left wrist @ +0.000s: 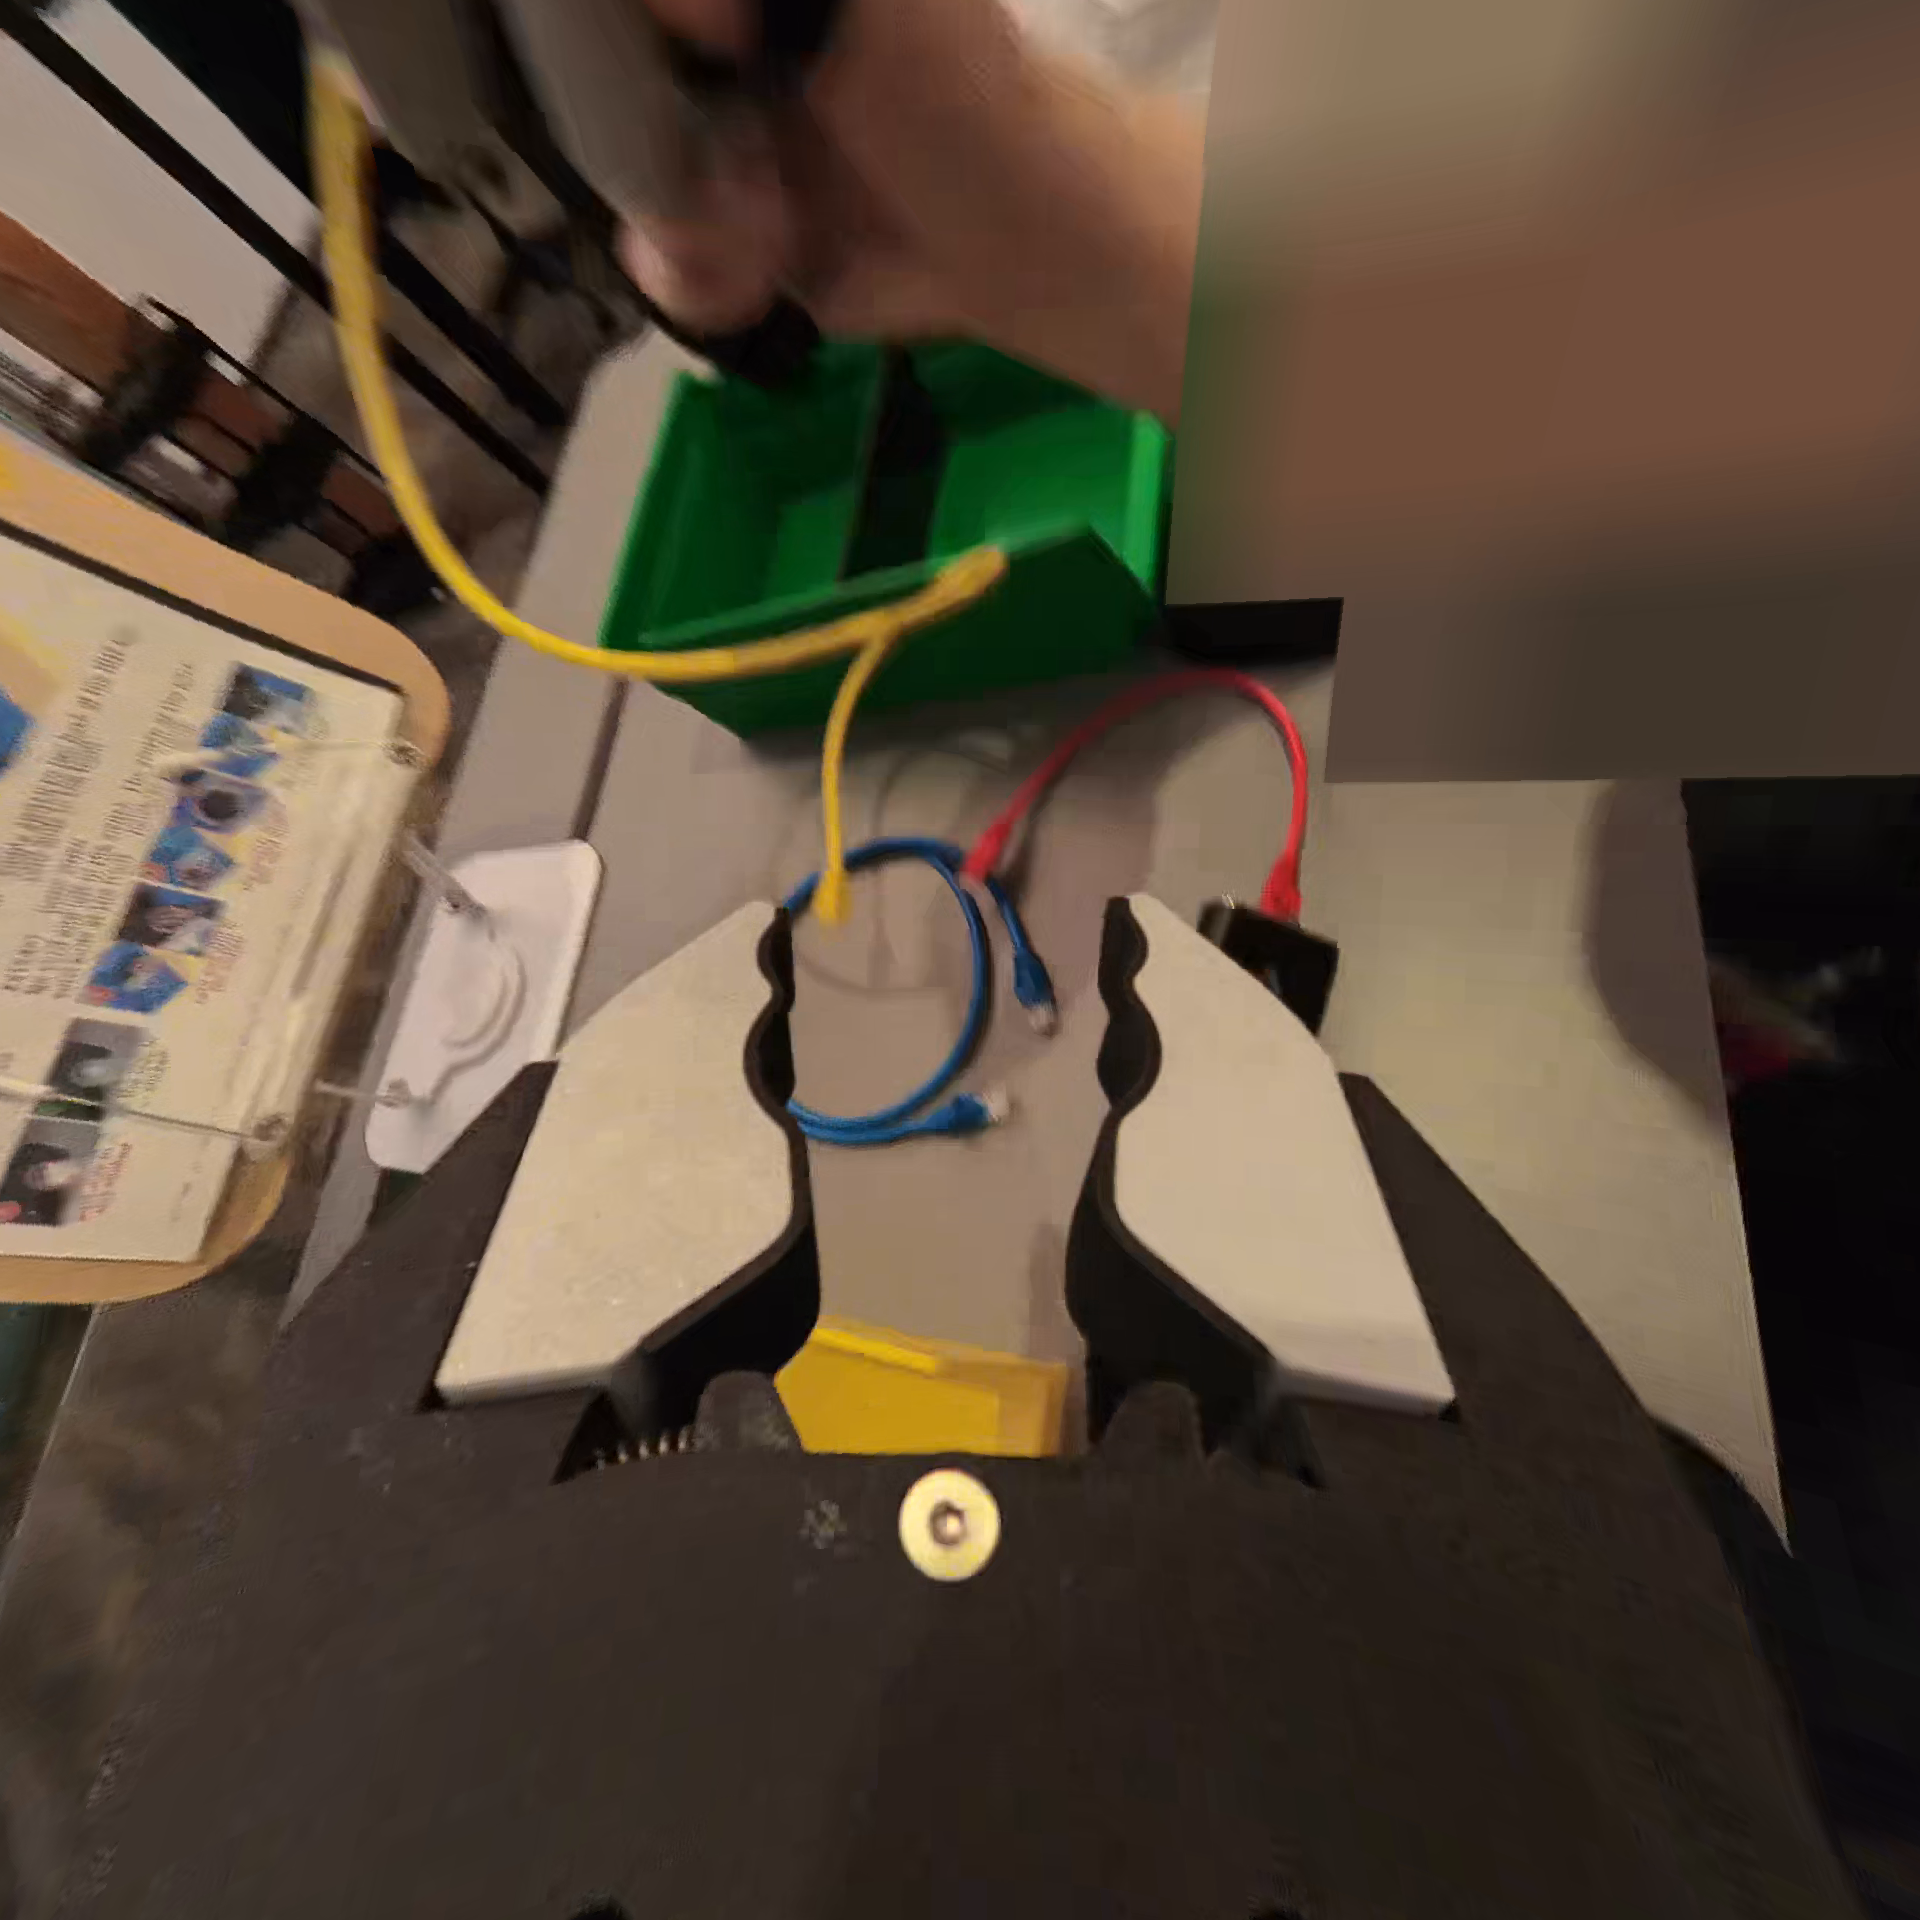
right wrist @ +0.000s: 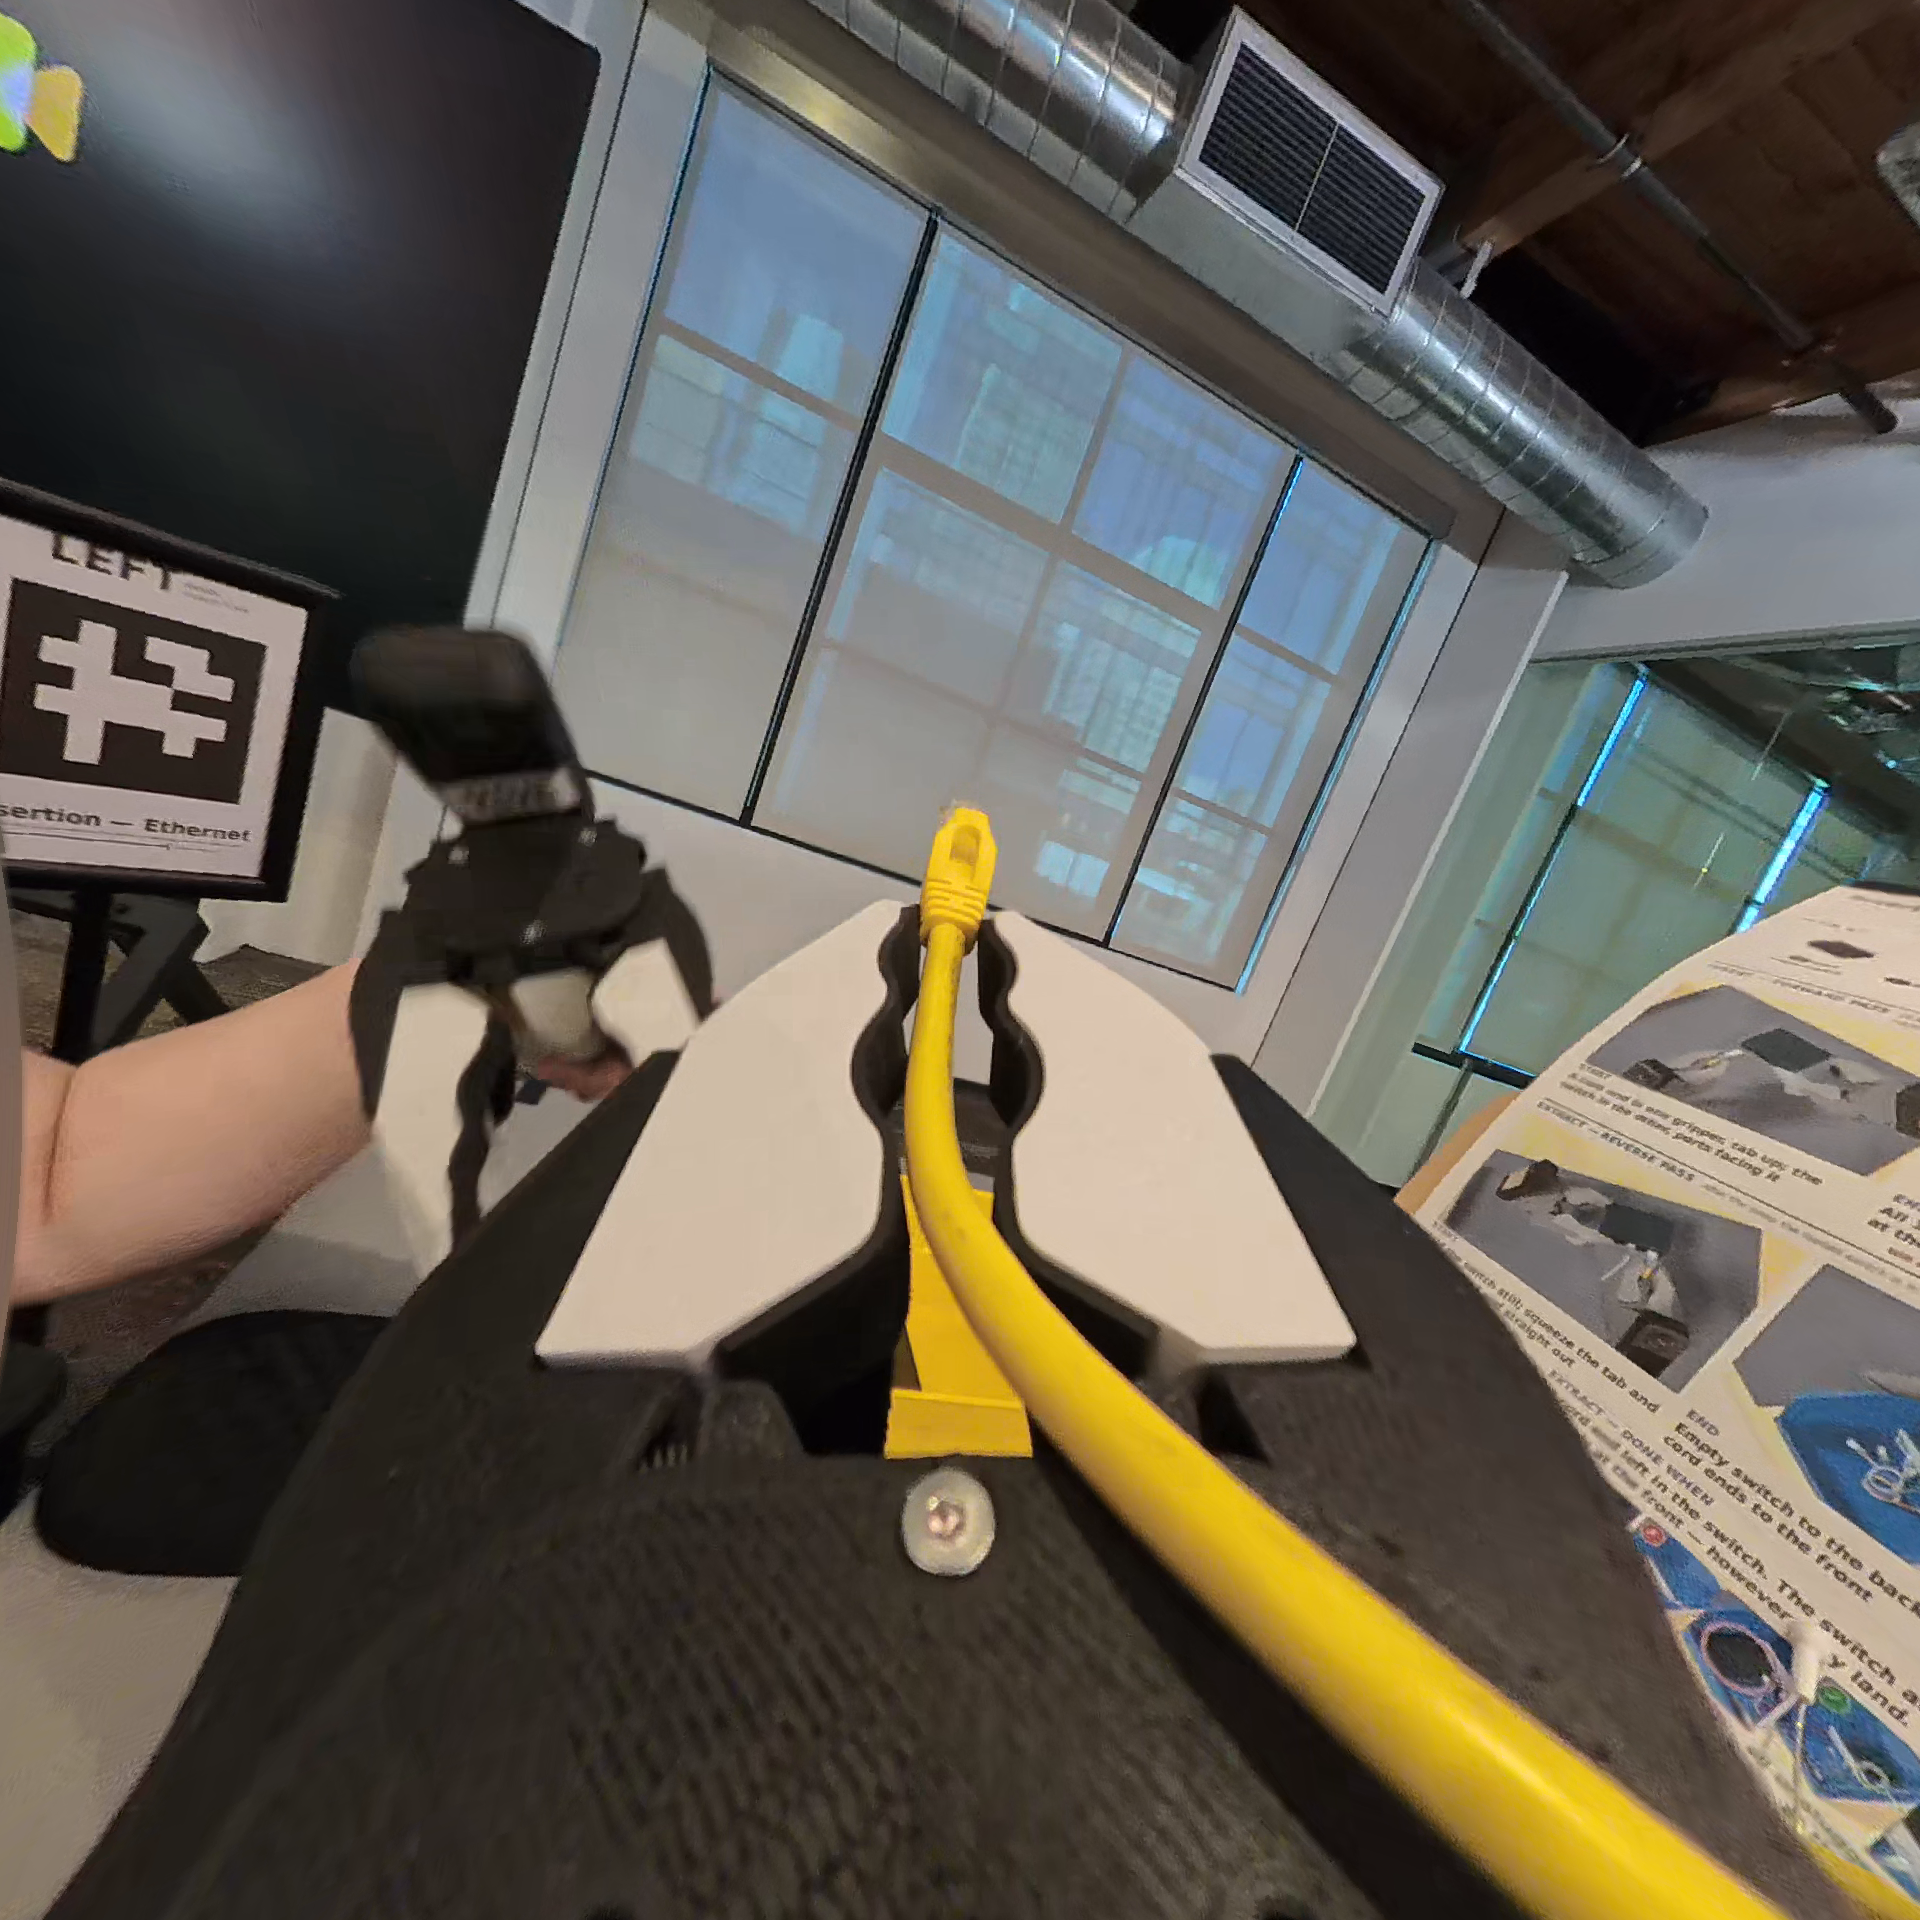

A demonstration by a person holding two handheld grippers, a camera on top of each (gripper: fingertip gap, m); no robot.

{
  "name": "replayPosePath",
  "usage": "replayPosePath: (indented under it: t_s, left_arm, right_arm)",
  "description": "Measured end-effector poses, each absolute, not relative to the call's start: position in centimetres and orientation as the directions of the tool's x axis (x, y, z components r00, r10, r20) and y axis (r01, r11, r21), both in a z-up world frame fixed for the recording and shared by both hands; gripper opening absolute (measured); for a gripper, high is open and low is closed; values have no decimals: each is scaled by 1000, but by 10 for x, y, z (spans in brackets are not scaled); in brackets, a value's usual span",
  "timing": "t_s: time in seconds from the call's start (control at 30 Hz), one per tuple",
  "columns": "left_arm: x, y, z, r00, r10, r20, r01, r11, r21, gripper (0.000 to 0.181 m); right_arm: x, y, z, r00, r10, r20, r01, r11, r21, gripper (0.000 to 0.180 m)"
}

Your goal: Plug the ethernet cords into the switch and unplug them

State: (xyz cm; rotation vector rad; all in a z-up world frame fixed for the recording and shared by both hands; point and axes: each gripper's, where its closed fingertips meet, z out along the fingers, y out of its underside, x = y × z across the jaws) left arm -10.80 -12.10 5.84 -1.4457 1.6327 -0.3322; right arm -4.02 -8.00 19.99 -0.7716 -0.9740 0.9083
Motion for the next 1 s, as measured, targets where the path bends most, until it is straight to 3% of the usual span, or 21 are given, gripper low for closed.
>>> replayPosePath:
  t_s: [0.13,0.4,0.47,0.67,0.8,1.0]
  left_arm:
    - [-98,-137,-10,-23,-954,-299,-772,207,-601,48]
    - [-92,-152,-113,-114,-993,-28,-946,117,-301,78]
    - [-87,-150,-129,-115,-993,3,-960,110,-258,75]
    - [-68,-153,-138,-28,-953,303,-953,-66,-295,55]
    - [-67,-160,-134,-6,-862,507,-966,-127,-227,42]
    - [-76,-160,-141,-23,-842,539,-992,-49,-118,40]
  right_arm:
    - [-24,-89,212,284,886,367,-301,445,-843,11]
    - [-12,-117,226,284,851,441,-304,517,-801,11]
    - [-15,-120,225,271,850,451,-294,520,-802,11]
    - [-18,-122,223,263,842,472,-271,534,-801,11]
    - [-13,-123,225,268,838,475,-276,540,-795,11]
    - [-2,-123,230,286,828,482,-285,554,-782,11]
